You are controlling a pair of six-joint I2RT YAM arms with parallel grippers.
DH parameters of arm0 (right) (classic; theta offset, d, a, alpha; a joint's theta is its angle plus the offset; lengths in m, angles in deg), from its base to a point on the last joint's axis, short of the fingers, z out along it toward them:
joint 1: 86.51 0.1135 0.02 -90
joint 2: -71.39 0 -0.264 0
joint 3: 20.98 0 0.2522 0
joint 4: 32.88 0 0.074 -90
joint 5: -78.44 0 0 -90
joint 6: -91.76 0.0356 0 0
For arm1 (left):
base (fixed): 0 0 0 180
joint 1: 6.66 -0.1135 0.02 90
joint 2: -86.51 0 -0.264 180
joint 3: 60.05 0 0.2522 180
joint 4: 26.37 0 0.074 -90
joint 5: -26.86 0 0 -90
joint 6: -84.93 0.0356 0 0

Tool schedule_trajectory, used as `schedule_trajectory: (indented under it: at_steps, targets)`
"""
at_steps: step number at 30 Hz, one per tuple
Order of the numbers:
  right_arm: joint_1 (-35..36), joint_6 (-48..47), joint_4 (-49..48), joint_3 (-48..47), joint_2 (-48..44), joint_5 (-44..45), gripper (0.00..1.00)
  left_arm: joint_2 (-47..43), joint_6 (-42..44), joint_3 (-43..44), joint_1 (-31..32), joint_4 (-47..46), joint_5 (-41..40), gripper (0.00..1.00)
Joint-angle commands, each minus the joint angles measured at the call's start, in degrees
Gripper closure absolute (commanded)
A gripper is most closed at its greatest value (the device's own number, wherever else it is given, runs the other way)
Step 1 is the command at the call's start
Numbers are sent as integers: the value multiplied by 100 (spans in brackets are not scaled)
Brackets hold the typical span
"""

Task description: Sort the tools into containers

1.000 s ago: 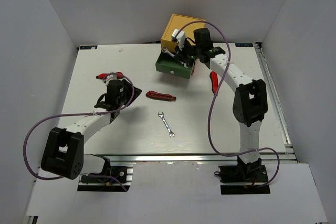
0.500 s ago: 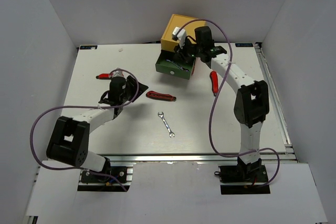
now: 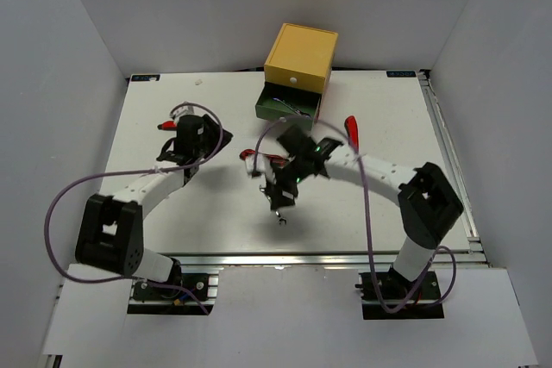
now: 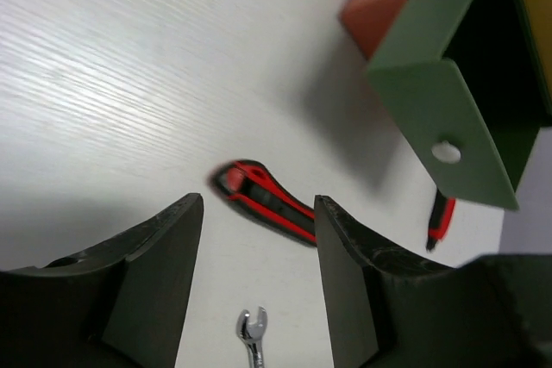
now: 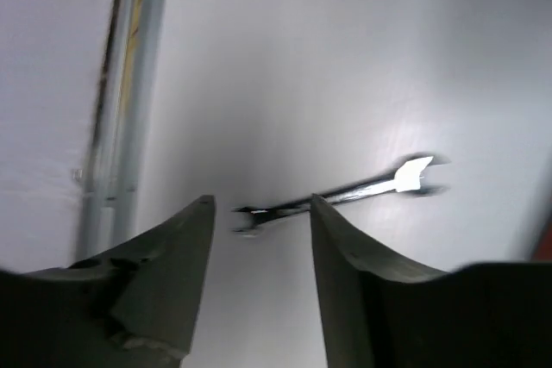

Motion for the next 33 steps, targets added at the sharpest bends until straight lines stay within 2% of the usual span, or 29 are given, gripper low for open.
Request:
schedule_trajectory:
  at_steps: [1,2,5,6,7,9,12,17,25,31,33]
  targets:
    - [472,1409,-1105,579,-196,1843,43,-861,211,-190,-177,829,-1101,35]
    - [500,1916,-1148,570,-134,2046,39,-1167,210,-374,-221,987,-1216,34]
    - [658,2586,-1254,543,85,2942,29,-1608,184,-726,-248,1224,-1576,31]
    - [702,3085,-1402,543,147,3232,23,-1879,132,-797,-248,1286,-1664,31]
    - [763,3316,-1412,508,313,3722,21,-2004,114,-876,-256,1339,-1787,31]
    - [799,3895,-1421,438,498,4120,19,-2337,61,-1069,-256,1445,-1884,31]
    - [799,4152,-1439,377,788,4114,19,-2610,0,-1210,-256,1603,-2034,30]
    - [895,4513,-1413,209,1088,4069,23,-3006,-62,-1342,-256,1840,-2113,30]
    - [1115,4610,-1167,147,1404,4685,33,-3376,-185,-1562,-256,1911,-2148,30]
    - [1133,4452,-956,139,1518,4606,45,-3394,-211,-1597,-256,1815,-2105,30]
    - [1133,4391,-903,191,1562,4597,56,-3341,-220,-1589,-265,1779,-2070,30]
